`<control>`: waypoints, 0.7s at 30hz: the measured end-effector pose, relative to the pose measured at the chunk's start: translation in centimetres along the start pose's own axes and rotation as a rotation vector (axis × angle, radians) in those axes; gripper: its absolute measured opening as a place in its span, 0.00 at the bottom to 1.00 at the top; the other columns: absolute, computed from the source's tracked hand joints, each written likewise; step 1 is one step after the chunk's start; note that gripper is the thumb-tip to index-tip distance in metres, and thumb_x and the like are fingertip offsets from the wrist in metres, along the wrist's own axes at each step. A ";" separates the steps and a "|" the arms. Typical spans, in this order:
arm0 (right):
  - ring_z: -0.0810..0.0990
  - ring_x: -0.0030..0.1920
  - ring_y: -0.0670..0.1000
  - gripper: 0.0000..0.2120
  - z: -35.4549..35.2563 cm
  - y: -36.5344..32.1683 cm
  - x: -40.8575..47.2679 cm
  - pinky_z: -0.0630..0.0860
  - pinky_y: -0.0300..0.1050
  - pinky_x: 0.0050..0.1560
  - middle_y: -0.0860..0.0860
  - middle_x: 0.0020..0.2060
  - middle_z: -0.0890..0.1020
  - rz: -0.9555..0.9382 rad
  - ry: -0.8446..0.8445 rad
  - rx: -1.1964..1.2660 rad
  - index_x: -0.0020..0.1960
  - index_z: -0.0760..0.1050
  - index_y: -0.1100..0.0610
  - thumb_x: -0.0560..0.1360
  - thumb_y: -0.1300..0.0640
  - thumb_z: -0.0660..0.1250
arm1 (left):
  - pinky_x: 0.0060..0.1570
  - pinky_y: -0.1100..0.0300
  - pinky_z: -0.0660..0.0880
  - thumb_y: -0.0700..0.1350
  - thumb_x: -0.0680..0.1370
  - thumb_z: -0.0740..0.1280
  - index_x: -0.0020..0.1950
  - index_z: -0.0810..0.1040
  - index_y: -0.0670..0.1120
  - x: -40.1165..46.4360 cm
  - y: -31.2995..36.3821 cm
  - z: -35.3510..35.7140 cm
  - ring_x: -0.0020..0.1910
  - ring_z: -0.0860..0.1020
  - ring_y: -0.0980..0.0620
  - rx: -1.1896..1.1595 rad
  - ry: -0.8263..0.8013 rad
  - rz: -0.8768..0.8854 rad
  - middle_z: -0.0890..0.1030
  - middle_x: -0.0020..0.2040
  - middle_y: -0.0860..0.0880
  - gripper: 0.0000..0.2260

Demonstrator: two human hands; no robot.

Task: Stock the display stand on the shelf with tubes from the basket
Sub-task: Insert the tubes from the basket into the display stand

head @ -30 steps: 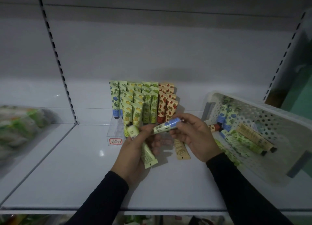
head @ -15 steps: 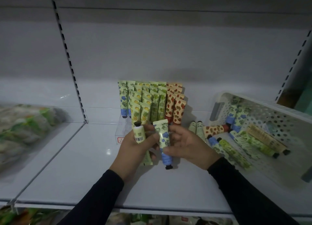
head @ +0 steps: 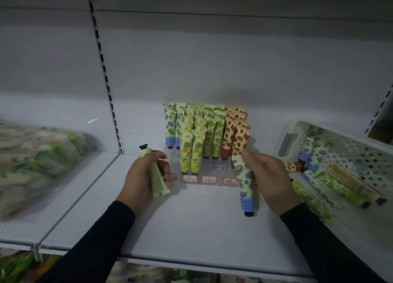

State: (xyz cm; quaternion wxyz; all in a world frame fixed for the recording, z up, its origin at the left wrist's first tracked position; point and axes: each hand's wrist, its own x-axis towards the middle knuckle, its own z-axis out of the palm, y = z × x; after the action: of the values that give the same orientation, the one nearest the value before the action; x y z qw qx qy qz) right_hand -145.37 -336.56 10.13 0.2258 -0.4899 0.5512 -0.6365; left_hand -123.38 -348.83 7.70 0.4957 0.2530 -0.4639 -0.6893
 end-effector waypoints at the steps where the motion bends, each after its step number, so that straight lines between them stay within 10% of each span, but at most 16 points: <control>1: 0.69 0.31 0.51 0.33 0.2 -1.0 0.0 0.69 0.41 0.34 0.63 0.29 0.72 -0.052 0.007 -0.063 0.37 0.72 0.73 0.72 0.40 0.68 | 0.26 0.59 0.70 0.47 0.69 0.67 0.43 0.71 0.42 0.5 0.1 -0.8 0.24 0.70 0.46 0.015 0.028 0.005 0.73 0.30 0.41 0.10; 7: 0.74 0.27 0.45 0.14 2.6 -8.7 2.4 0.74 0.35 0.33 0.51 0.25 0.78 -0.261 -0.004 -0.171 0.38 0.82 0.56 0.73 0.47 0.68 | 0.28 0.57 0.73 0.46 0.75 0.67 0.39 0.72 0.41 2.3 0.0 -3.3 0.26 0.72 0.45 0.022 0.022 -0.034 0.75 0.32 0.39 0.10; 21: 0.85 0.34 0.47 0.06 11.9 -12.3 11.9 0.81 0.37 0.42 0.53 0.33 0.85 -0.239 -0.230 -0.596 0.42 0.82 0.60 0.74 0.57 0.70 | 0.26 0.60 0.71 0.45 0.78 0.64 0.36 0.72 0.41 3.5 0.2 -4.9 0.24 0.71 0.46 -0.044 0.085 -0.081 0.74 0.30 0.41 0.12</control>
State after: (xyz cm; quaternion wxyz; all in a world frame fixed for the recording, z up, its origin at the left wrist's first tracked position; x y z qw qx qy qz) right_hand -136.81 -348.52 24.88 0.0572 -0.6640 0.6227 -0.4100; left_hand -120.70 -353.94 6.09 0.4919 0.2897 -0.4166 -0.7075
